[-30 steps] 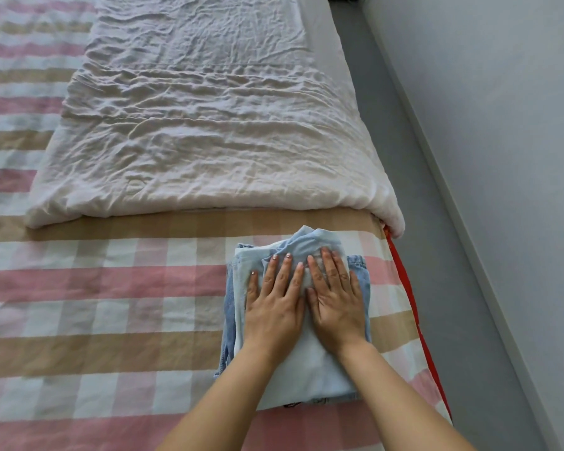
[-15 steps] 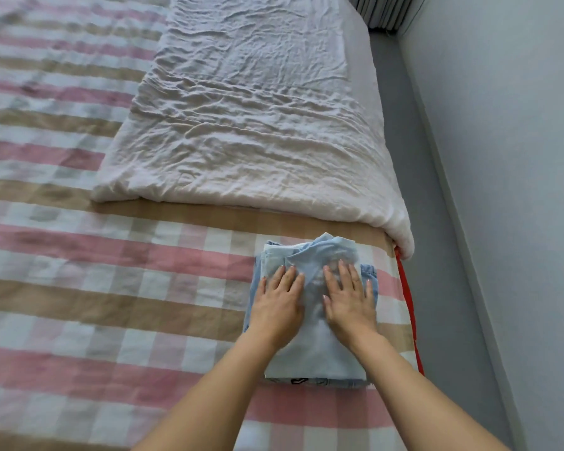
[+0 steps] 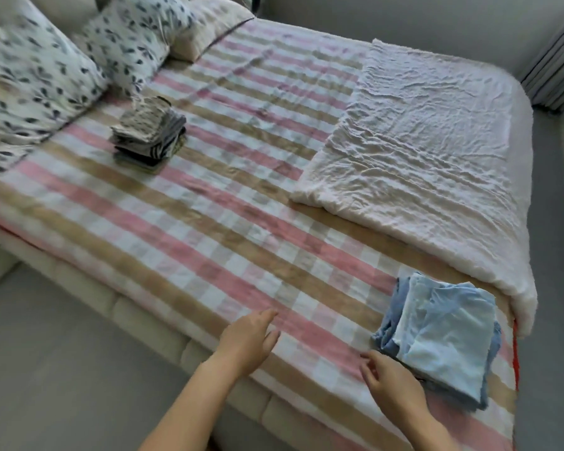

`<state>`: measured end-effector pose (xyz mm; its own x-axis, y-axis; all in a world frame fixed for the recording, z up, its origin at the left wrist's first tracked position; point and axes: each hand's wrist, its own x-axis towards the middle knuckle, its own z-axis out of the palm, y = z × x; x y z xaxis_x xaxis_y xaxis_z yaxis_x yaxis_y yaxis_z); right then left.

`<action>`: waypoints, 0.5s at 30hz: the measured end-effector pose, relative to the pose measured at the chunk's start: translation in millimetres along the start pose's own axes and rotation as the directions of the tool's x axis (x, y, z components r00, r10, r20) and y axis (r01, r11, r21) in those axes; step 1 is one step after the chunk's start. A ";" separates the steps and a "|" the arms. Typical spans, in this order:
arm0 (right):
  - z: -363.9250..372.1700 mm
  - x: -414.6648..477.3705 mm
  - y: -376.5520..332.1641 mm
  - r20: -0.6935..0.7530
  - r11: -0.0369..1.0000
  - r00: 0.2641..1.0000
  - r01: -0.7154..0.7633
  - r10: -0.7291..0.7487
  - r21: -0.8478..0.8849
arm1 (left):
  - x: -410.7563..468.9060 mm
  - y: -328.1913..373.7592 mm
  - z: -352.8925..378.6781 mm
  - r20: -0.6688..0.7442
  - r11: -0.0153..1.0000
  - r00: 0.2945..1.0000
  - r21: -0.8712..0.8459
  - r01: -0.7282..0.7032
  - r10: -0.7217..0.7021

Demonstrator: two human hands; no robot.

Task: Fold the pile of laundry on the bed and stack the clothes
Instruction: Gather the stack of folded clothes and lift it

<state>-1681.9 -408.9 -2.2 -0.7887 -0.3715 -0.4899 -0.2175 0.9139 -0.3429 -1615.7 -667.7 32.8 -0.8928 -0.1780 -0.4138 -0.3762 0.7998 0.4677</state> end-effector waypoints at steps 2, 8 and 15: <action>8.6 -2.5 -49.1 0.018 0.999 1.000 0.027 -0.026 -0.032 | -31.3 -41.7 -29.9 -0.040 0.993 0.999 -0.117 0.032 -0.037; 46.9 -6.6 -180.4 0.064 0.992 0.995 0.088 -0.082 -0.087 | -113.8 -168.8 -97.4 -0.144 0.954 0.981 -0.289 0.085 -0.131; 92.2 12.5 -304.8 0.300 0.954 0.939 0.230 -0.165 -0.195 | -181.0 -305.9 -110.6 -0.066 0.853 0.918 -0.399 0.335 -0.391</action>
<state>-1572.5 -707.3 22.3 -0.5324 -0.5490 -0.6443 -0.5004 0.8180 -0.2835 -1366.4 -943.5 51.0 -0.6889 -0.5137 -0.5114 -0.7189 0.3940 0.5727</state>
